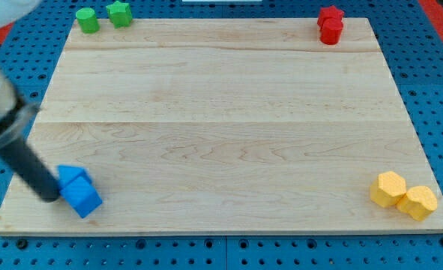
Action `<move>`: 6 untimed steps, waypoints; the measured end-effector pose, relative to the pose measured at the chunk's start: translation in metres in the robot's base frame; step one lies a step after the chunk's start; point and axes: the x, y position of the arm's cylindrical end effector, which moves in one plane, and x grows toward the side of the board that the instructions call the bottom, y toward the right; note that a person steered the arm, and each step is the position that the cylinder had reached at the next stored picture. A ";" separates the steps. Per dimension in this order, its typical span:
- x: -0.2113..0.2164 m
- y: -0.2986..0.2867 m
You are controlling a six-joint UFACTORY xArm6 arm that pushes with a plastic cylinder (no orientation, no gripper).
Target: Push blue cube to the bottom center
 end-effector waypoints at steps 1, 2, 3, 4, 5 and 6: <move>-0.014 0.070; -0.022 0.052; -0.035 0.007; -0.035 -0.028; -0.018 -0.069; 0.020 -0.060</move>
